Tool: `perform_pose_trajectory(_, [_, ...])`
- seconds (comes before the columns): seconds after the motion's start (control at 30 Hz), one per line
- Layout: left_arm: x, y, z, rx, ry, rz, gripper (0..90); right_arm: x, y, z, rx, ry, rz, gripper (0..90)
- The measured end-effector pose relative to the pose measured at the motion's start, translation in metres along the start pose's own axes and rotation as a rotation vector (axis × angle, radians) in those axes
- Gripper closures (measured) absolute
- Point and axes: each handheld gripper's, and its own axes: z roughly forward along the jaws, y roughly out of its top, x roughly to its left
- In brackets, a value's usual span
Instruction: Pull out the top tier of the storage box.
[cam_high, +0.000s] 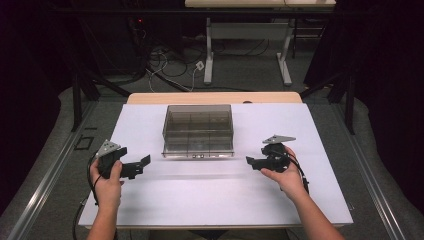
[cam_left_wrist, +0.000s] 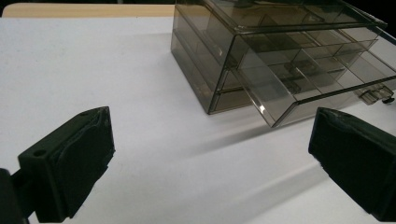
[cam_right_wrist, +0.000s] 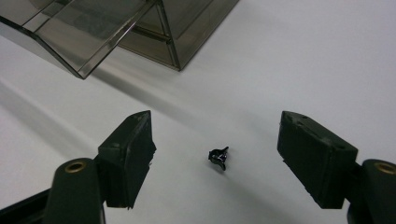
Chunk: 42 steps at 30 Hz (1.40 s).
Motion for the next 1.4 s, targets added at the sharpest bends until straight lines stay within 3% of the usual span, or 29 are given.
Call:
perform_pose_trajectory(0.23, [0.003, -0.004, 0.002, 0.011, -0.005, -0.017, 0.7, -0.003, 0.000, 0.002, 0.008, -0.003, 0.035, 37.8])
perform_pose_trajectory(0.47, [0.003, -0.007, 0.003, 0.020, -0.003, -0.025, 0.7, -0.008, 0.000, 0.003, 0.036, 0.005, 0.138, 47.8])
perform_pose_trajectory(0.5, [0.003, -0.007, 0.003, 0.022, -0.002, -0.026, 0.7, -0.009, 0.000, 0.003, 0.033, -0.005, 0.134, 49.4])
perform_pose_trajectory(0.6, [0.003, -0.008, 0.003, 0.023, 0.001, -0.029, 0.7, -0.009, 0.001, 0.002, 0.021, -0.019, 0.157, 52.2])
perform_pose_trajectory(0.7, [0.003, -0.009, 0.002, 0.030, 0.003, -0.030, 0.7, -0.010, 0.002, 0.002, 0.018, -0.003, 0.177, 54.2])
perform_pose_trajectory(0.83, [0.003, -0.011, 0.000, 0.028, 0.016, -0.034, 0.7, -0.009, 0.002, 0.005, 0.049, 0.008, 0.218, 56.1])
perform_pose_trajectory(0.97, [0.003, -0.011, 0.000, 0.031, 0.015, -0.035, 0.7, -0.010, 0.001, 0.008, 0.063, 0.000, 0.222, 58.8])
perform_pose_trajectory(1.23, [0.003, -0.012, 0.000, 0.033, 0.013, -0.039, 0.7, -0.010, 0.000, 0.013, 0.103, 0.033, 0.254, 63.1])
perform_pose_trajectory(1.4, [0.003, -0.012, 0.001, 0.038, 0.011, -0.040, 0.7, -0.009, -0.001, 0.015, 0.112, 0.014, 0.251, 64.4])
